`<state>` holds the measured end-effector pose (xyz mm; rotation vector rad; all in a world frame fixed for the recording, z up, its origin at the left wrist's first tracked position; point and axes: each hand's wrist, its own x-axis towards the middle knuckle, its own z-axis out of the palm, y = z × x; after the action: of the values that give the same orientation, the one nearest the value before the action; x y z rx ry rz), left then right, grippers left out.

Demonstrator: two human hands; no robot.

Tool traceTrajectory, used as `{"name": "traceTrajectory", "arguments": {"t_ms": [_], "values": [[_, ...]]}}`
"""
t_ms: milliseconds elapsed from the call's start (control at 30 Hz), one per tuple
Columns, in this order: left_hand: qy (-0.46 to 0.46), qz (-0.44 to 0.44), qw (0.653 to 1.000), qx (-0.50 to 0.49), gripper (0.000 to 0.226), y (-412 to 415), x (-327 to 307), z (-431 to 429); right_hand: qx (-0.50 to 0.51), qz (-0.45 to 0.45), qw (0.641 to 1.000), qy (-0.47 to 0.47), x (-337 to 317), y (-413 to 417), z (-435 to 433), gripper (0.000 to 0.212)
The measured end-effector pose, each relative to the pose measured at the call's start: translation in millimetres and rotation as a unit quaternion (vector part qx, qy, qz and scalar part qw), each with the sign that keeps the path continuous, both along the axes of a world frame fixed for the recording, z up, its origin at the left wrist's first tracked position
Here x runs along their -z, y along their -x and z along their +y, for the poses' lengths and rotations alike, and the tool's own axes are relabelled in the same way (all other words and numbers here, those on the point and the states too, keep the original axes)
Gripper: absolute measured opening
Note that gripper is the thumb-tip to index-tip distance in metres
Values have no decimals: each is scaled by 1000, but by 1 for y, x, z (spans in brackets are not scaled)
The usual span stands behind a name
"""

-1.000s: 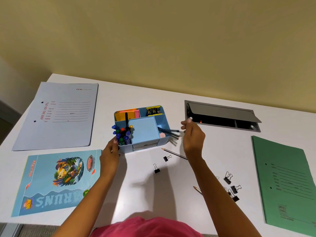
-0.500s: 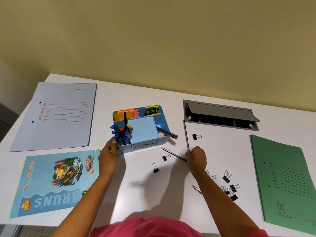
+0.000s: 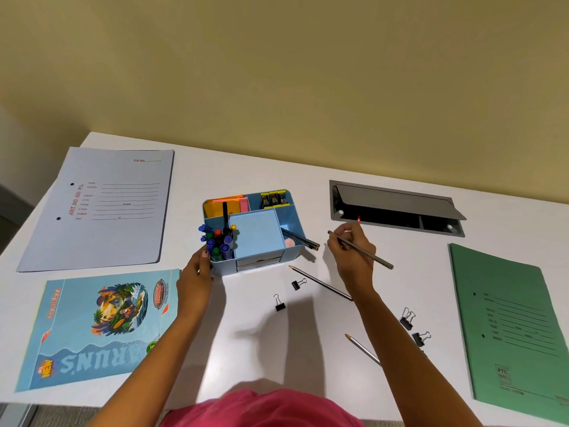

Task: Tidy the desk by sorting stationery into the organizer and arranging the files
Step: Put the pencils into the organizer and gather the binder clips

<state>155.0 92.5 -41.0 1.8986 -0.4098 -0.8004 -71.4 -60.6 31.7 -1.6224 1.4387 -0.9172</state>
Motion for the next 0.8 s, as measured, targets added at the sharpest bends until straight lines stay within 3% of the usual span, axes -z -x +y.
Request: {"name": "traceTrajectory", "arguments": {"t_ms": [133,267,367,567,700,800], "values": [[-8,-8,1000,6,42,-1,0,0,-37,-57,997,29,-13,-22,-7,3],[-5,-6,1000,4,42,-1,-1,0,-94,4,995,27,-12,-35,-16,8],[-3,-1,1000,2,40,-1,-2,-1,-105,-4,994,17,-9,-39,-18,7],[-6,-5,1000,2,41,0,-1,0,-87,53,995,6,-3,-38,-16,14],[-8,-5,1000,1,40,-1,-2,-1,-51,23,998,7,-3,-30,-7,8],[-8,-6,1000,5,40,0,-2,-1,-8,-17,1000,7,-1,-19,1,24]]}}
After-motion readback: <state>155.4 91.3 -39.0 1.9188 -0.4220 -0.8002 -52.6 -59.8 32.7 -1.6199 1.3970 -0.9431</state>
